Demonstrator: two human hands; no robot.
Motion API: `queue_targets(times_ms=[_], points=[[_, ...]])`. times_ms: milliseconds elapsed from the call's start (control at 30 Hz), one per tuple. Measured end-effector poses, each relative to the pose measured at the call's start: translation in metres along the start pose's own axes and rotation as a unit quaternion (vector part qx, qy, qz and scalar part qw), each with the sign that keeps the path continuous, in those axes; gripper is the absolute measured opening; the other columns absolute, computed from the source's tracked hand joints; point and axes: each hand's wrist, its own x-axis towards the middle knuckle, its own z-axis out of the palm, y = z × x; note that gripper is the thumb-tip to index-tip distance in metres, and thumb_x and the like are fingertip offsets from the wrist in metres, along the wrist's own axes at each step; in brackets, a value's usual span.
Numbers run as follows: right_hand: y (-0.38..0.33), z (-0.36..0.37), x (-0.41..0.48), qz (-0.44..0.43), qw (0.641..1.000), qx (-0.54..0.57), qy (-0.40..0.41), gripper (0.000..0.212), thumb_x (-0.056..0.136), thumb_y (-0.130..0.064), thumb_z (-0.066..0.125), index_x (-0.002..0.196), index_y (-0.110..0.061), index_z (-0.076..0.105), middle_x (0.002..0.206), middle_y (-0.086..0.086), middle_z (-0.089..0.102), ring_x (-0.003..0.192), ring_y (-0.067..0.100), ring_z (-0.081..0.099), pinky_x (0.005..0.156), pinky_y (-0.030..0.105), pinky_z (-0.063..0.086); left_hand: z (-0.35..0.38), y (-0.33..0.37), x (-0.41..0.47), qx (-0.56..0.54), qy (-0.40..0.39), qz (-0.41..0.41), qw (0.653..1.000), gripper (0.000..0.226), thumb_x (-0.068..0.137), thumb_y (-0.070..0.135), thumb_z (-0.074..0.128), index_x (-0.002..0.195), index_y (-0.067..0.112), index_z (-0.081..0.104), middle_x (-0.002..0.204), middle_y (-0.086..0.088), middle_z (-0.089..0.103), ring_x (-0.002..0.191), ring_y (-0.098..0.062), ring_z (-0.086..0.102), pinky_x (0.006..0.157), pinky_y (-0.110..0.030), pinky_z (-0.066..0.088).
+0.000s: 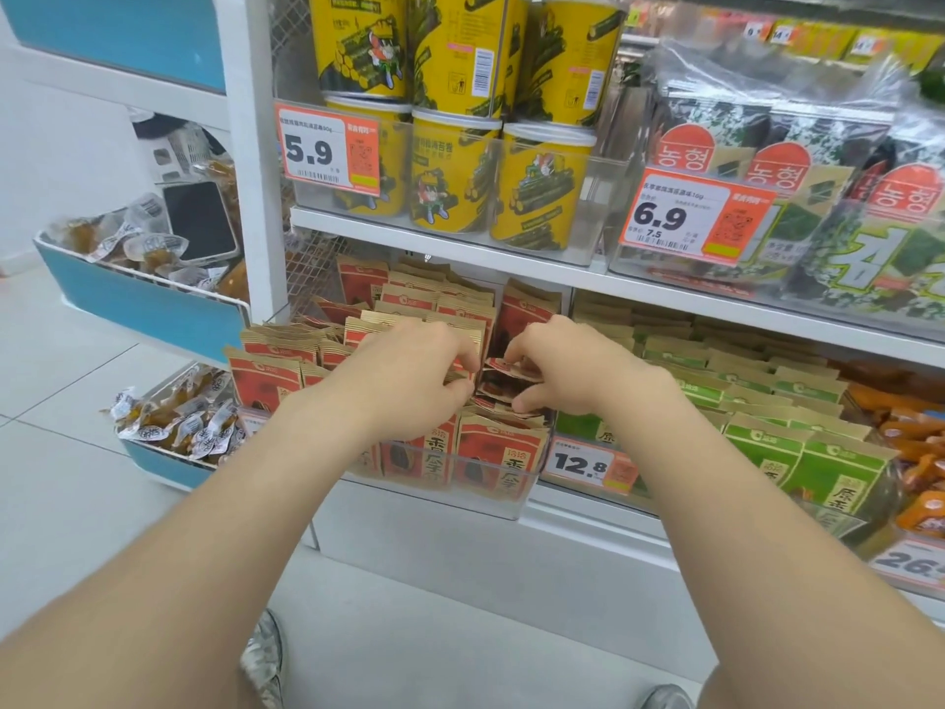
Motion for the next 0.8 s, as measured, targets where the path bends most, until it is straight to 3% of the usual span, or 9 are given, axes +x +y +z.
queue_targets(times_ms=[100,167,300,433,500,633,733,800], points=[[-0.008,0.003,0.003,-0.022,0.997,-0.061,0.040,0.038,0.088,-0.040,0.082,0.118,-0.019,0.070,0.105,0.002,0.070,0.097,0.028,0.065,0.076,0.035,0.046,0.001,0.000,0.000,0.000,0.001,0.002,1.000,0.026,0.106,0.037,0.060,0.130,0.035,0.070,0.132,0.005,0.068,0.130,-0.024,0.054,0.109,-0.054,0.049],[-0.011,0.003,0.004,-0.025,0.996,-0.073,0.047,0.032,0.089,-0.035,0.078,0.115,-0.019,0.070,0.097,0.001,0.067,0.093,0.028,0.063,0.074,0.034,0.037,0.002,-0.001,0.000,-0.002,0.002,0.003,1.000,0.026,0.106,0.036,0.060,0.129,0.035,0.070,0.129,0.006,0.069,0.128,-0.023,0.056,0.108,-0.054,0.049],[-0.011,0.003,0.006,0.002,0.995,-0.069,0.068,0.007,0.096,-0.019,0.062,0.101,-0.017,0.058,0.076,-0.006,0.048,0.084,0.032,0.058,0.077,0.035,0.033,0.003,-0.001,0.000,-0.005,0.006,0.003,1.000,0.025,0.106,0.036,0.060,0.129,0.036,0.070,0.127,0.008,0.069,0.128,-0.022,0.056,0.109,-0.056,0.049],[-0.014,0.003,0.007,0.013,0.990,-0.093,0.103,0.016,0.101,-0.007,0.054,0.114,-0.017,0.059,0.100,0.007,0.070,0.102,0.035,0.069,0.094,0.043,0.044,0.003,-0.002,0.000,-0.009,0.007,0.008,1.000,0.025,0.106,0.036,0.061,0.128,0.035,0.072,0.127,0.009,0.070,0.128,-0.021,0.059,0.109,-0.056,0.049],[-0.013,0.003,0.008,0.006,0.989,-0.104,0.102,0.020,0.102,-0.006,0.055,0.118,-0.017,0.059,0.105,0.007,0.072,0.105,0.034,0.069,0.099,0.044,0.045,0.003,-0.003,0.000,-0.011,0.004,0.009,1.000,0.025,0.106,0.036,0.061,0.129,0.035,0.071,0.127,0.008,0.070,0.129,-0.021,0.059,0.108,-0.056,0.050],[-0.011,0.000,0.008,-0.007,0.989,-0.090,0.116,0.029,0.100,-0.004,0.053,0.125,-0.017,0.060,0.107,0.006,0.073,0.106,0.033,0.068,0.091,0.043,0.042,0.002,-0.006,-0.001,-0.018,-0.003,0.007,1.000,0.027,0.106,0.038,0.061,0.132,0.037,0.070,0.127,0.007,0.070,0.131,-0.020,0.057,0.109,-0.055,0.050],[-0.009,-0.005,0.005,-0.005,0.992,-0.066,0.110,0.021,0.099,-0.004,0.051,0.113,-0.019,0.058,0.099,0.004,0.067,0.105,0.034,0.066,0.083,0.041,0.034,0.003,-0.007,0.000,-0.017,-0.002,0.005,1.000,0.030,0.106,0.040,0.060,0.135,0.037,0.068,0.130,0.007,0.069,0.133,-0.021,0.057,0.110,-0.057,0.048],[-0.009,-0.006,0.006,0.006,0.995,-0.045,0.086,0.016,0.099,-0.006,0.049,0.107,-0.019,0.053,0.100,0.003,0.063,0.107,0.034,0.064,0.087,0.043,0.036,0.005,-0.005,0.001,-0.017,0.002,0.004,1.000,0.033,0.105,0.041,0.060,0.137,0.034,0.066,0.132,0.007,0.068,0.133,-0.021,0.057,0.111,-0.057,0.047]])
